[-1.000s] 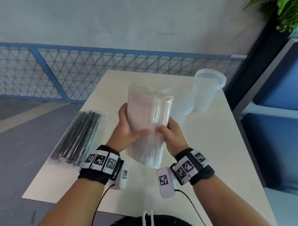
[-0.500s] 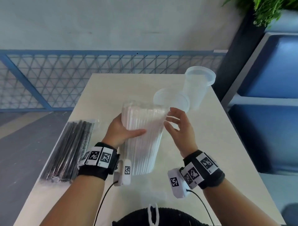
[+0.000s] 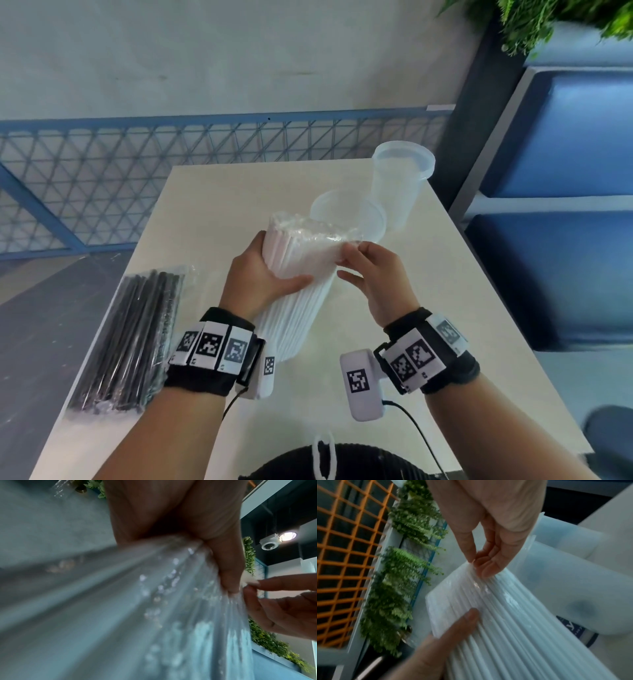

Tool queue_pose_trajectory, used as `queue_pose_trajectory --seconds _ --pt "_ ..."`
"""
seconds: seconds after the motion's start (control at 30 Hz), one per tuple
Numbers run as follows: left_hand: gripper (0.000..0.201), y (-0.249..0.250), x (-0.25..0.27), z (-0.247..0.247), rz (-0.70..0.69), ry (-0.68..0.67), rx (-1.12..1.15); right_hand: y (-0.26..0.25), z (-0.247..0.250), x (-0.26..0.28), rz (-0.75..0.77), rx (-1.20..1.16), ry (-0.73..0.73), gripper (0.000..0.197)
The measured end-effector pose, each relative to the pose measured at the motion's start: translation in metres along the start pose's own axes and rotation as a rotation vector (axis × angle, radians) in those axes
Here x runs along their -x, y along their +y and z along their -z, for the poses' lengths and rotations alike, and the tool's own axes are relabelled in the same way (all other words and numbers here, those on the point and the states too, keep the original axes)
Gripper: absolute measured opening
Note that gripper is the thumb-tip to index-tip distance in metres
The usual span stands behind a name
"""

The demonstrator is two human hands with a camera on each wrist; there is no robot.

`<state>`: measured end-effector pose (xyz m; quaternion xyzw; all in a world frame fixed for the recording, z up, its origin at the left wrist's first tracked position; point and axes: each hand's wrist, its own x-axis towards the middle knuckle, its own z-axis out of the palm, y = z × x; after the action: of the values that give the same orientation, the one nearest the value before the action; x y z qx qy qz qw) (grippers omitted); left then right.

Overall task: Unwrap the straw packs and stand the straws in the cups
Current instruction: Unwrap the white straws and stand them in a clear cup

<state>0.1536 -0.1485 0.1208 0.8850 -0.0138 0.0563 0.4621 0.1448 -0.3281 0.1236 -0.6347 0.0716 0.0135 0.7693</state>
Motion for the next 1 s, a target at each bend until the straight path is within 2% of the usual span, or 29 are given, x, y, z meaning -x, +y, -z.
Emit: queue_pose_trajectory --seconds 0.13,0.23,0.33,0.37,0.43,0.5,0.57,0.6,0.67,0.77,0.8,0.93,1.0 --pt "0.066 -0.002 0.002 0.001 0.004 -0.004 0.002 -0.003 0.004 0.003 -0.079 -0.269 -0.093 0.013" --pt "0.067 0.001 0.003 -0.001 0.0 -0.012 -0.006 -0.006 0.005 0.007 -0.135 -0.469 -0.098 0.012" --pt "0.068 0.003 0.004 -0.003 0.0 -0.018 -0.017 -0.007 0.005 0.01 -0.135 -0.504 -0.098 0.005" --pt "0.068 0.003 0.004 -0.003 0.005 -0.016 -0.018 -0.006 0.006 0.01 -0.097 -0.411 -0.091 0.011" --pt "0.068 0.004 0.005 -0.002 0.014 -0.01 -0.011 -0.002 0.008 0.011 0.036 -0.064 -0.027 0.046" --pt "0.067 0.004 0.005 -0.001 0.009 -0.009 -0.008 0.001 0.008 0.013 0.244 0.27 0.055 0.072" --pt "0.067 0.005 0.005 -0.001 0.004 -0.014 -0.018 0.005 0.006 0.012 0.495 0.549 0.067 0.081" --pt "0.067 0.005 0.005 -0.002 0.001 -0.017 -0.023 0.008 0.005 0.009 0.602 0.689 0.076 0.077" --pt "0.068 0.005 0.005 -0.003 -0.001 -0.028 -0.033 0.008 0.002 0.003 0.729 0.832 0.111 0.052" --pt "0.069 0.003 0.004 -0.002 0.006 -0.045 -0.031 -0.005 0.0 -0.003 0.744 0.758 0.118 0.011" --pt "0.069 0.003 0.004 -0.001 0.007 -0.052 -0.023 -0.011 -0.001 -0.005 0.725 0.704 0.1 0.007" --pt "0.071 0.0 0.005 0.003 -0.007 -0.1 0.004 -0.043 -0.003 -0.023 0.594 0.464 0.056 0.012" --pt "0.072 -0.001 0.006 0.004 -0.011 -0.109 0.005 -0.053 -0.006 -0.035 0.533 0.423 0.038 0.014"
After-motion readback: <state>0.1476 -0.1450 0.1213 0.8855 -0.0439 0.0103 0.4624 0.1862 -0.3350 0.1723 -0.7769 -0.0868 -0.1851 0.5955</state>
